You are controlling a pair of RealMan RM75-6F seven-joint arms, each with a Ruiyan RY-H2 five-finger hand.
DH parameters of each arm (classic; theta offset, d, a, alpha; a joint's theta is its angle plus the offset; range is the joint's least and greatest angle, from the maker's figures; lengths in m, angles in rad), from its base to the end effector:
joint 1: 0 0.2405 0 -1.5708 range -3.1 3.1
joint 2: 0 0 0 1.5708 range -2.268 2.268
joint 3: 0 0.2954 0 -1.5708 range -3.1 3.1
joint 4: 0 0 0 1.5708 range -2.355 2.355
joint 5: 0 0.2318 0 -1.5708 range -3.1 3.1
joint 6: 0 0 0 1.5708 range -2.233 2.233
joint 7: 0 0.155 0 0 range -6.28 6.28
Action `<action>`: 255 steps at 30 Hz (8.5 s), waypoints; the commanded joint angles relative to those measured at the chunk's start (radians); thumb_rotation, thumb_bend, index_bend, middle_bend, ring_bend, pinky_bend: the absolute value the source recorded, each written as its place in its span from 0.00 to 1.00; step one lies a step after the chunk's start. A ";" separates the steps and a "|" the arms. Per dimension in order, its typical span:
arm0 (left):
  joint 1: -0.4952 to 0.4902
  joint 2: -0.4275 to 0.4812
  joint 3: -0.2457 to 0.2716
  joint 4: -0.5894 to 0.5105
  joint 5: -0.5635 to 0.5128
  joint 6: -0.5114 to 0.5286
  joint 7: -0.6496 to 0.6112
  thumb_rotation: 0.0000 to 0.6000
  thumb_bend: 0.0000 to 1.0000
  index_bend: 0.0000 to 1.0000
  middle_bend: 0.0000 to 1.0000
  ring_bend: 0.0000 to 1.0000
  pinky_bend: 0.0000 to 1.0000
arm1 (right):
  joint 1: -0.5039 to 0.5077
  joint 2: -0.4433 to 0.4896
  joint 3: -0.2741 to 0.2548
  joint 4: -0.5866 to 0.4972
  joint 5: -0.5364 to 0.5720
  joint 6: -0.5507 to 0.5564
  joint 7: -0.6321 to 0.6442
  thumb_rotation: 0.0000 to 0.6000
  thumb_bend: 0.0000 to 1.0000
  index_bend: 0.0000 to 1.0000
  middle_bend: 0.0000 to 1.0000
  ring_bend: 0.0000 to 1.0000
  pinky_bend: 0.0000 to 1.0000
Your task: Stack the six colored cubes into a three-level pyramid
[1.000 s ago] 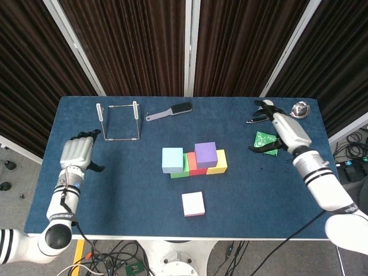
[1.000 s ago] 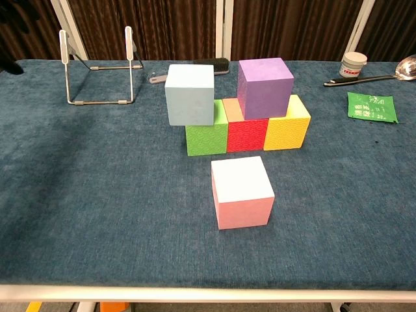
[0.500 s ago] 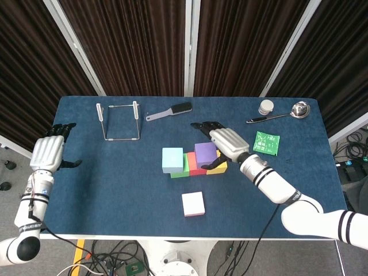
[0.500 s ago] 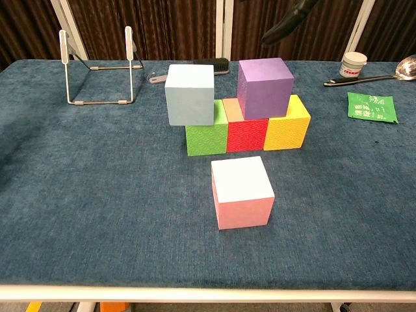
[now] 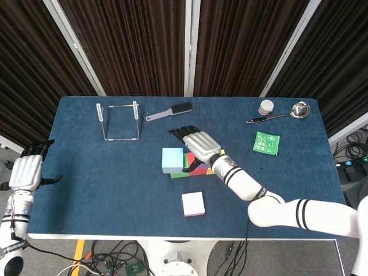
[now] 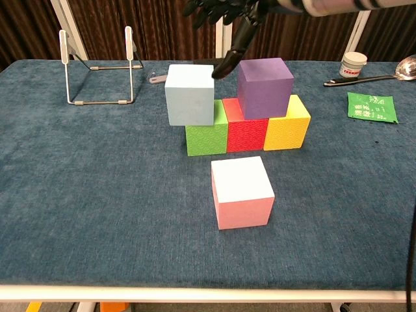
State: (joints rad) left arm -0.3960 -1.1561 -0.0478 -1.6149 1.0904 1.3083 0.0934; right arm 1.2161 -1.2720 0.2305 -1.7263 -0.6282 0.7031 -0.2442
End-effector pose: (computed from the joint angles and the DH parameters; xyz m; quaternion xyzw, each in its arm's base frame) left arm -0.3411 0.3006 0.1371 -0.5765 -0.4346 -0.3471 0.5986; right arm -0.0104 -0.4289 0.0145 0.7713 -0.4397 0.3660 0.2791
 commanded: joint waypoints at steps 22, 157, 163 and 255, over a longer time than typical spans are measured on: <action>0.075 -0.073 -0.004 0.133 0.109 -0.068 -0.112 1.00 0.12 0.11 0.14 0.05 0.15 | 0.118 -0.153 -0.046 0.074 0.171 0.126 -0.175 1.00 0.04 0.00 0.35 0.00 0.00; 0.087 -0.161 -0.099 0.224 0.092 -0.146 -0.074 1.00 0.12 0.11 0.14 0.05 0.15 | 0.027 -0.012 -0.052 0.206 -0.333 -0.197 0.164 1.00 0.08 0.00 0.22 0.00 0.00; 0.086 -0.161 -0.099 0.225 0.092 -0.150 -0.075 1.00 0.12 0.11 0.14 0.05 0.15 | 0.027 -0.005 -0.054 0.198 -0.325 -0.189 0.158 1.00 0.06 0.00 0.22 0.00 0.00; 0.118 -0.190 -0.078 0.287 0.181 -0.099 -0.200 1.00 0.12 0.11 0.14 0.05 0.15 | -0.482 -0.156 -0.192 -0.178 -0.518 0.271 -0.247 1.00 0.01 0.00 0.24 0.00 0.00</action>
State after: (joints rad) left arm -0.2788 -1.3460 -0.1257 -1.3291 1.2710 1.2083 -0.1053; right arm 0.7298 -1.4213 0.0362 -1.9103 -1.1527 0.9774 -0.4848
